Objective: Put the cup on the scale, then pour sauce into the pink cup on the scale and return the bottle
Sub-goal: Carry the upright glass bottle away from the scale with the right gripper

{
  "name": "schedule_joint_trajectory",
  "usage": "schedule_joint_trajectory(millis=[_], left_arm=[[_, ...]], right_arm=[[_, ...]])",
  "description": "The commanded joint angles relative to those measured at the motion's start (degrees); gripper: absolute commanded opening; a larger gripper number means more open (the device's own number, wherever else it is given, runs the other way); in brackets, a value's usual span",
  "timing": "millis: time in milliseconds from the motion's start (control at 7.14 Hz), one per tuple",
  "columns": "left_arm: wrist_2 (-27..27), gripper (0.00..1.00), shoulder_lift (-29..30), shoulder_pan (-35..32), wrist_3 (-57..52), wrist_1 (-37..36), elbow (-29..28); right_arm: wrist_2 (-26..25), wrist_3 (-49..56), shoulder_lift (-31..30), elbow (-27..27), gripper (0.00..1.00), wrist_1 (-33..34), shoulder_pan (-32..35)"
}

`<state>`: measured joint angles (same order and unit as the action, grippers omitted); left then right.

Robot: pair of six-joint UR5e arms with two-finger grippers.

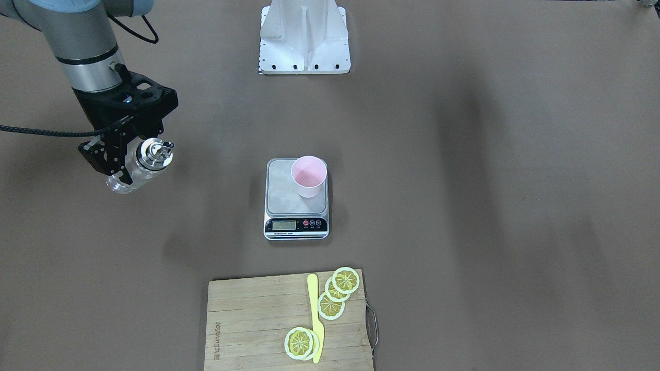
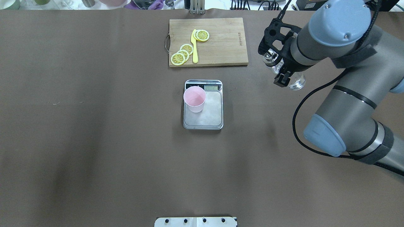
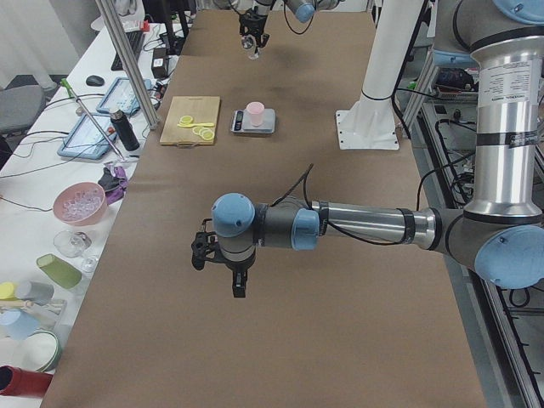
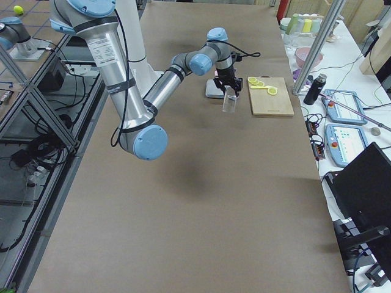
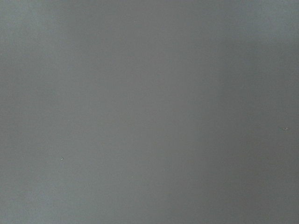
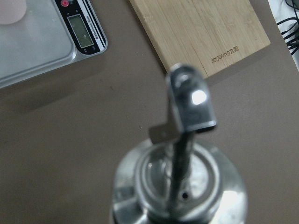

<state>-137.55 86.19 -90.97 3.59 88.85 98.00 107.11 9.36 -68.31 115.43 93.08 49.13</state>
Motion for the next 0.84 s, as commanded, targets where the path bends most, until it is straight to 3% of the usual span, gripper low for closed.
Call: schedule_joint_trajectory(millis=[0,700], left_arm=[[0.00,0.98,0.11,0.00,0.01,0.01,0.00],[0.26,0.98,0.20,0.00,-0.08,0.01,0.00]], right_arm=[[4.75,3.80,-6.98,-0.03,0.00,-9.10,3.06],[17.75,7.60,-13.07,-2.66,0.00,-16.70,11.06]])
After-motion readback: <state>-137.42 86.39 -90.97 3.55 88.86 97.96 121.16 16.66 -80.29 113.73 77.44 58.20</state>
